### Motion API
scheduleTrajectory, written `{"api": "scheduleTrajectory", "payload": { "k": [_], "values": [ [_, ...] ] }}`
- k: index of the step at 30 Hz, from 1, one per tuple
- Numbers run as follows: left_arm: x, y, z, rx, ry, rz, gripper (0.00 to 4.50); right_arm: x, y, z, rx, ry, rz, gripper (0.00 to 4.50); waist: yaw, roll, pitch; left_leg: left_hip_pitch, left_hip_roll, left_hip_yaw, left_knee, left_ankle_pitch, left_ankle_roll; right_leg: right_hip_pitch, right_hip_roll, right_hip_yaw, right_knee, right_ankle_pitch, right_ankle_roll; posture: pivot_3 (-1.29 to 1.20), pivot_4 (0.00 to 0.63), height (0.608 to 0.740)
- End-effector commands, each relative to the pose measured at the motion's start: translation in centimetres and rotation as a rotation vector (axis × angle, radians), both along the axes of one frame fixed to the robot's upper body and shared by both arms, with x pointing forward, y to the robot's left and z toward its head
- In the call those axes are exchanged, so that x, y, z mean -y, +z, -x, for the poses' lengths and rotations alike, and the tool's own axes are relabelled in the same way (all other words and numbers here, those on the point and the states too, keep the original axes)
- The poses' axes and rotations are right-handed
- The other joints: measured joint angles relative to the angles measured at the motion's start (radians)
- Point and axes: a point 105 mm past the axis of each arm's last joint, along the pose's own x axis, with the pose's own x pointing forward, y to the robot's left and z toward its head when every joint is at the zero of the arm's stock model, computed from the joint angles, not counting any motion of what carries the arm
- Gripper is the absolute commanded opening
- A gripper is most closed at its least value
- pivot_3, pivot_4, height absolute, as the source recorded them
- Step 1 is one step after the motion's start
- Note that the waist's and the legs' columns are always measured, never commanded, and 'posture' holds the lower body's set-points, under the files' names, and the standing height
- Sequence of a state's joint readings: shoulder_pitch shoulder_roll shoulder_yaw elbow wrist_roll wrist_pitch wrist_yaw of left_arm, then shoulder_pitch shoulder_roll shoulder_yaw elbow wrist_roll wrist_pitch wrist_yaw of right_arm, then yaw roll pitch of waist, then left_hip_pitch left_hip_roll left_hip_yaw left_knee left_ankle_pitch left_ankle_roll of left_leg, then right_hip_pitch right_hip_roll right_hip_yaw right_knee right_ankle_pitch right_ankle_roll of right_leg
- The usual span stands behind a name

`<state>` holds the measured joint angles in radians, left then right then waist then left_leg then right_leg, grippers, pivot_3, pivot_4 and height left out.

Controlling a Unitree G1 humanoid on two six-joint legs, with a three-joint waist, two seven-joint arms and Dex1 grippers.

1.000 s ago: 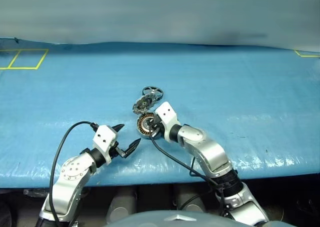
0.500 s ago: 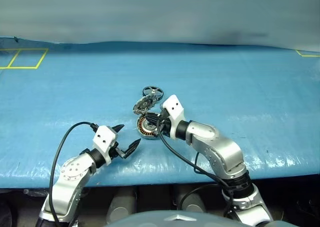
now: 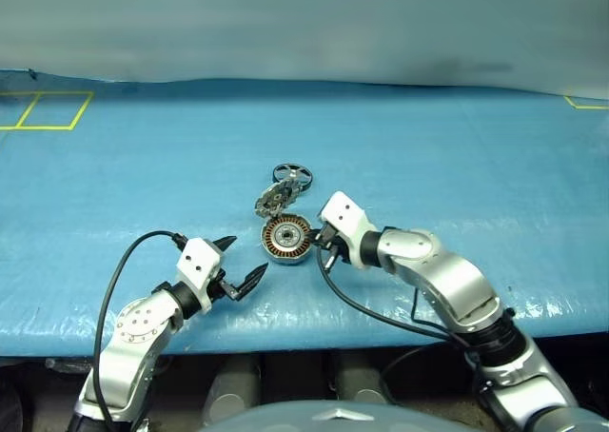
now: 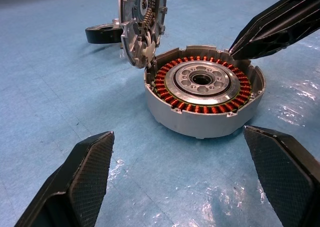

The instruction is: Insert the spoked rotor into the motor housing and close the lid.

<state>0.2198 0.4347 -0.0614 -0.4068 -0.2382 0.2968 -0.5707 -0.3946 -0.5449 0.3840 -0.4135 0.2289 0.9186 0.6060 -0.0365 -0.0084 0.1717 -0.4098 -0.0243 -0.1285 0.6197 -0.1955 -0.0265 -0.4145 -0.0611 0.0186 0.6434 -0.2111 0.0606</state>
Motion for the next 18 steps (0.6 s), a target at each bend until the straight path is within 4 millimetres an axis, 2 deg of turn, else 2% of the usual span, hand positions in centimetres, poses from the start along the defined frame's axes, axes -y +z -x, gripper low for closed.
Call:
{"api": "scheduleTrajectory", "payload": {
  "k": [1,9,13,18],
  "values": [
    [0.1,0.5,-0.1,0.022,-0.01,0.007,4.5,0.5,2.3,-0.8,0.069,0.056,0.023,0.02,-0.001,0.0,0.0,0.0,0.0,0.0,0.0,0.0,0.0,0.0,0.0,0.0,0.0,0.0,0.0,0.0,0.15,0.74],
    [0.3,0.5,-0.3,0.027,-0.016,0.012,4.5,3.8,4.5,-5.2,0.159,0.046,0.187,0.02,0.001,-0.001,0.001,-0.001,0.0,0.0,0.0,0.0,0.0,0.0,0.0,0.0,-0.001,0.0,0.001,0.0,0.15,0.74],
    [0.2,0.6,-0.5,0.042,-0.019,-0.008,4.5,4.1,5.3,-8.0,0.21,0.029,0.23,0.02,-0.002,-0.001,0.001,-0.001,0.0,0.0,0.0,0.0,0.0,0.0,0.0,0.0,-0.001,0.0,0.001,0.0,0.15,0.74],
    [0.3,0.6,-0.4,0.052,-0.026,-0.023,4.5,3.0,5.9,-10.8,0.258,0.037,0.261,0.02,-0.003,-0.001,0.001,-0.001,0.0,0.001,0.0,0.0,0.0,0.0,0.0,0.0,0.0,0.001,0.001,0.0,0.15,0.74]
  ]
}}
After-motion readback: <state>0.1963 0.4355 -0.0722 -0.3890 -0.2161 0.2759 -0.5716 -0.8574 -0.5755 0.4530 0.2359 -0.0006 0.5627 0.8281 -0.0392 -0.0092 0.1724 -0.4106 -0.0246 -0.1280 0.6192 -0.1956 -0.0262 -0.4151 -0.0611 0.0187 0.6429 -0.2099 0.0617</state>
